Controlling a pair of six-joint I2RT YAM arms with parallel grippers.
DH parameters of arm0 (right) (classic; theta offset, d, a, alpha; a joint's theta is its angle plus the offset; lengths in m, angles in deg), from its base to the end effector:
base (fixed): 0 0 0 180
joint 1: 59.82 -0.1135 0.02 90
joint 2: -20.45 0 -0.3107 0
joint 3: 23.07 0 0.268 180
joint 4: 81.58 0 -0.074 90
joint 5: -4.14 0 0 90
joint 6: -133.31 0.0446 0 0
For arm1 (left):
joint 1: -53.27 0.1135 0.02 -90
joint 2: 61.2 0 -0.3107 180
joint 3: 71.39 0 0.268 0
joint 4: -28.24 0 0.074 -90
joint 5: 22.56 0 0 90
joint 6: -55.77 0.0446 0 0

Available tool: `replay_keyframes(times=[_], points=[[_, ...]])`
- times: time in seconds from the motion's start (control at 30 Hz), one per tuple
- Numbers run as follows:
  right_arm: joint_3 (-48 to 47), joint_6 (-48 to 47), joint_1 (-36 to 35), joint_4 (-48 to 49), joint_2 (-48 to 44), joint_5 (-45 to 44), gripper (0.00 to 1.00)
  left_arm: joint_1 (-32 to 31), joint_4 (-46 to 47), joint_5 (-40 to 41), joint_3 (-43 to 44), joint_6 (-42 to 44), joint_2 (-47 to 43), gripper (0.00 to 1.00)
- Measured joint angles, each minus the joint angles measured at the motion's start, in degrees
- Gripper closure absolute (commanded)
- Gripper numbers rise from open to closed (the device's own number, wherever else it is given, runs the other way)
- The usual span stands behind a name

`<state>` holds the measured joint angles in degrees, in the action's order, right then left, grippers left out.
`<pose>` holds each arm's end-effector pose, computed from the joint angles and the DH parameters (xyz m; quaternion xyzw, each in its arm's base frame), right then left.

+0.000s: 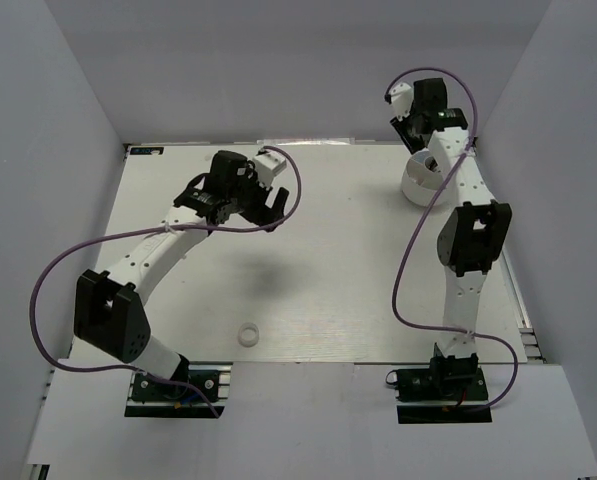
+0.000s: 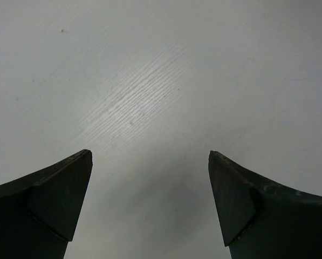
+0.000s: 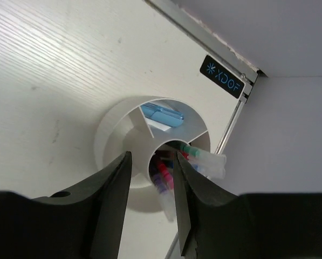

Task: Sort the stationery into containers
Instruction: Place the pen in the storage box, then pick up the stapler from the corner of the board.

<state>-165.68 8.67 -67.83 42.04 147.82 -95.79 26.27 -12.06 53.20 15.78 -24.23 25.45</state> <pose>0.5516 0.0699 0.3533 -0.2965 0.8580 -0.1716 0.3828 0.3157 -0.1732 0.3511 0.3350 0.8354 -0.1732 0.3999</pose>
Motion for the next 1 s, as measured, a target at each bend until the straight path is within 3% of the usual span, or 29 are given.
replay_keyframes(times=[0.2, 0.37, 0.63, 1.0], points=[[2.4, 6.6, -0.7, -3.7, -12.3, 10.1, 0.55, 6.5, -7.8, 3.2, -0.4, -2.7, 1.6, 0.02], [6.5, 10.0, -1.6, -6.1, -20.2, 18.2, 0.55, 15.9, -12.8, 6.7, -6.0, 1.6, 1.6, 0.03], [8.0, 11.0, -2.1, -10.3, -19.3, 23.3, 0.54, 30.1, -16.4, 20.3, -14.3, 10.3, 1.6, 0.02], [8.0, 11.1, -3.3, -11.2, -19.2, 25.5, 0.55, 44.3, -17.6, 19.7, -14.6, 33.2, 2.6, 0.05]])
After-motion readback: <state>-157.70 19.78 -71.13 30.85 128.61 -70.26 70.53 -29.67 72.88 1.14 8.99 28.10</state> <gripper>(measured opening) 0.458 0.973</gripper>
